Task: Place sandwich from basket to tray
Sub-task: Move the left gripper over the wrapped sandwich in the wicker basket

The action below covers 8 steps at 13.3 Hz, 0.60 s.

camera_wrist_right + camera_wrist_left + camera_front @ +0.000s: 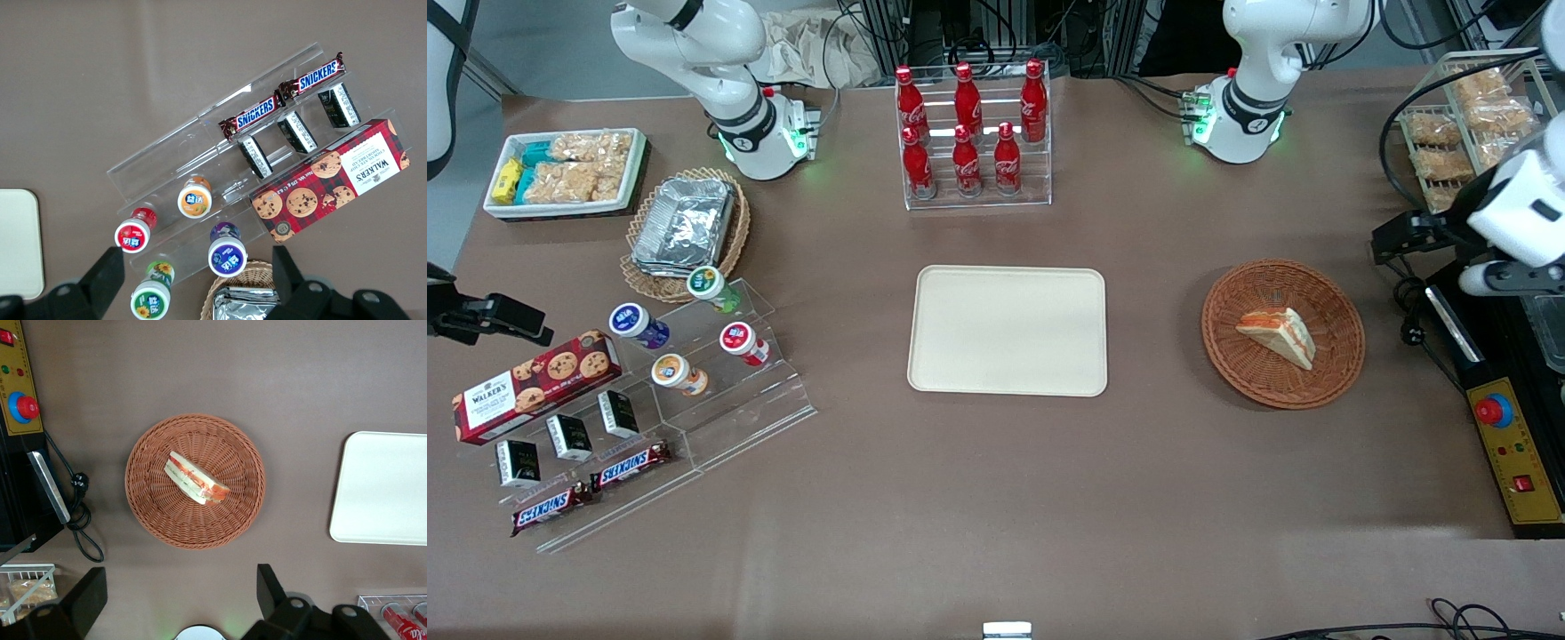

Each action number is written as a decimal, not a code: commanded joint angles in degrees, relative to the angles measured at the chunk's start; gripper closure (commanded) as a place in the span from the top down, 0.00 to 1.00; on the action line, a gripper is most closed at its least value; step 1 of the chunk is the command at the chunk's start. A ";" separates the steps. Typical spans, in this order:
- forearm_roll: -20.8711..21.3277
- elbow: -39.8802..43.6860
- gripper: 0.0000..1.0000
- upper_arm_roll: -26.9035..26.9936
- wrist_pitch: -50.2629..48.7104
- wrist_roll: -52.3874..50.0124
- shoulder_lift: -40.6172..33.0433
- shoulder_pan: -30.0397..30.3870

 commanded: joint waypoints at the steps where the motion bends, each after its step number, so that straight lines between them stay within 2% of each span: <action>1: 0.92 1.86 1.00 -1.00 -0.64 -1.93 0.68 0.28; 3: 0.22 2.03 1.00 -0.74 -0.64 -3.85 0.94 0.28; 5: -0.05 0.81 1.00 -0.48 -0.03 -14.88 1.30 0.54; 6: -0.05 -1.46 1.00 -0.39 3.11 -19.03 0.77 0.55; 8: -1.18 -8.82 1.00 0.48 10.22 -34.28 -1.24 0.55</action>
